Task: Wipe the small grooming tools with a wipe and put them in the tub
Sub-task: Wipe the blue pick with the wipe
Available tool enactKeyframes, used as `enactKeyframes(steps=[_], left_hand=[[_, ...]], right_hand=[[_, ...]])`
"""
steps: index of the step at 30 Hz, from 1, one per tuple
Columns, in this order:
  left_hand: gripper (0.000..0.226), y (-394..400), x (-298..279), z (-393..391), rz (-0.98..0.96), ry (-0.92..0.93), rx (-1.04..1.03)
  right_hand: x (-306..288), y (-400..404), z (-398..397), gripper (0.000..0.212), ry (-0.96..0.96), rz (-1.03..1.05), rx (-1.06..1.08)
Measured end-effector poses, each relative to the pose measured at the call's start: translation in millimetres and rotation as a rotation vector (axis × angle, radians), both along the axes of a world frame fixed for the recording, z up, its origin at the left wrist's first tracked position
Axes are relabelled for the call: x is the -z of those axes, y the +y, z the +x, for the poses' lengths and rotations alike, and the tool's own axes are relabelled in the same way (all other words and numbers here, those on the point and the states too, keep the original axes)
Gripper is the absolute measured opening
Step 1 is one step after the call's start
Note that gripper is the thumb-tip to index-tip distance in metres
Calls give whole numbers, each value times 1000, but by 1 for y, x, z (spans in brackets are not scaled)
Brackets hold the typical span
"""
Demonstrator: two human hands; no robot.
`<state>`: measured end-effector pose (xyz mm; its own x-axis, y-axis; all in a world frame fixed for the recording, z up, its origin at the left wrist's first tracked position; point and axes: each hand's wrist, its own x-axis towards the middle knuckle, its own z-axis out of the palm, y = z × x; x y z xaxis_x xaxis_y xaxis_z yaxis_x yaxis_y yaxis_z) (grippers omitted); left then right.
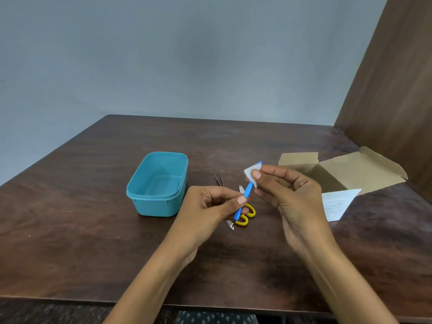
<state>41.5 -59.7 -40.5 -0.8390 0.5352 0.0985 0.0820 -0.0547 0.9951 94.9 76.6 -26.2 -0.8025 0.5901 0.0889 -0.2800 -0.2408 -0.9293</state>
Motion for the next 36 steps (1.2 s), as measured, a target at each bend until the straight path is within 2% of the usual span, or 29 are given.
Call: enactKeyframes(steps=[6,17,21,25,29,36], left_hand=[[9,-4,-2,3,2,-24,3],[8,-14,-20,0,-31,65,-29],[7,-26,-36,-4,-61,94,-98],[3,-46,-61,-18,-130,169,-210],[4,-66,-75,-47,-371,305,-327],[18,-71,-54,-89,-938,448,-430]], right_hand=[[3,-3,-1,18,-17,-34,-17],[-20,-1,-14,11,99,-89,32],[-25,-2,-20,12,118,-87,50],[-20,-11,-25,12,82,16,6],[-15,-20,-30,12,56,140,-54],[-7,-30,-40,12,-9,207,-85]])
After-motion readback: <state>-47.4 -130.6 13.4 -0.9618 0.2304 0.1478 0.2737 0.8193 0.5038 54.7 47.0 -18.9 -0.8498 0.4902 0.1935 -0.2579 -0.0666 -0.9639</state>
